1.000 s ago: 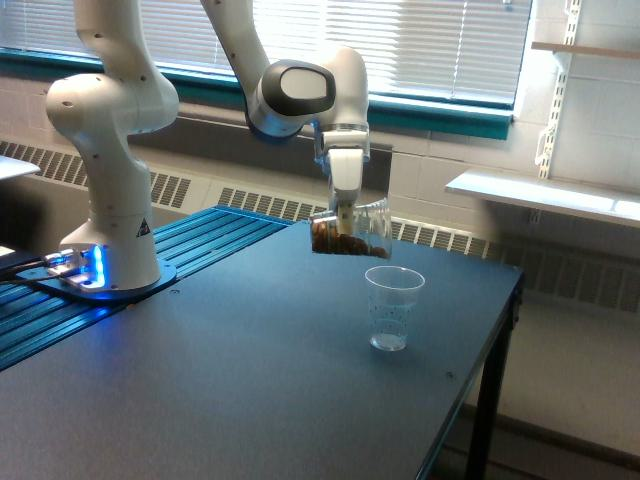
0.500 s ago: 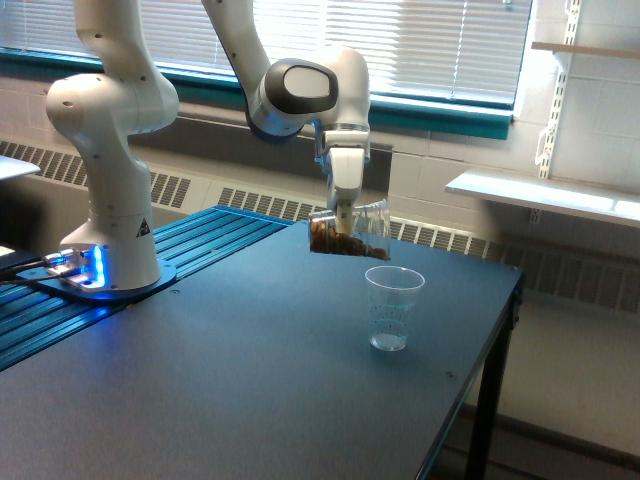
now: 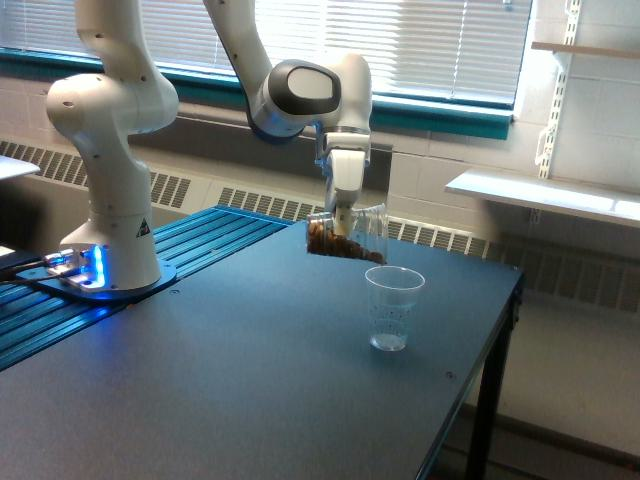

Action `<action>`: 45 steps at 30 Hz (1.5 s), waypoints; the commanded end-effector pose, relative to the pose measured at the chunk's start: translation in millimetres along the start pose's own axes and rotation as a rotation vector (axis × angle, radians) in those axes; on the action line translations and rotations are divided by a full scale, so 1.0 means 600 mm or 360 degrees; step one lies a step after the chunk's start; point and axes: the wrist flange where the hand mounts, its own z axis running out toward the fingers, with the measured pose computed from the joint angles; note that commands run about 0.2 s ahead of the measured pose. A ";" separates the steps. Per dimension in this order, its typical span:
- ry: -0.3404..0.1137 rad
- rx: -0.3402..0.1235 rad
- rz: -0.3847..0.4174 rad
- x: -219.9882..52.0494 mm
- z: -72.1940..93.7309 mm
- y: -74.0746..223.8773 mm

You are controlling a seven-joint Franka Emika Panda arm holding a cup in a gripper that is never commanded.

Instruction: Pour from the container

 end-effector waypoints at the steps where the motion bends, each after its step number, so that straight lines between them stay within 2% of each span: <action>1: 0.0025 -0.0014 -0.0049 0.005 -0.011 -0.017; 16: 0.0017 -0.0067 -0.0093 0.003 -0.007 -0.027; 36: 0.0016 -0.0084 -0.0124 0.007 -0.009 -0.043; 45: 0.0008 -0.0119 -0.0148 0.010 -0.011 -0.047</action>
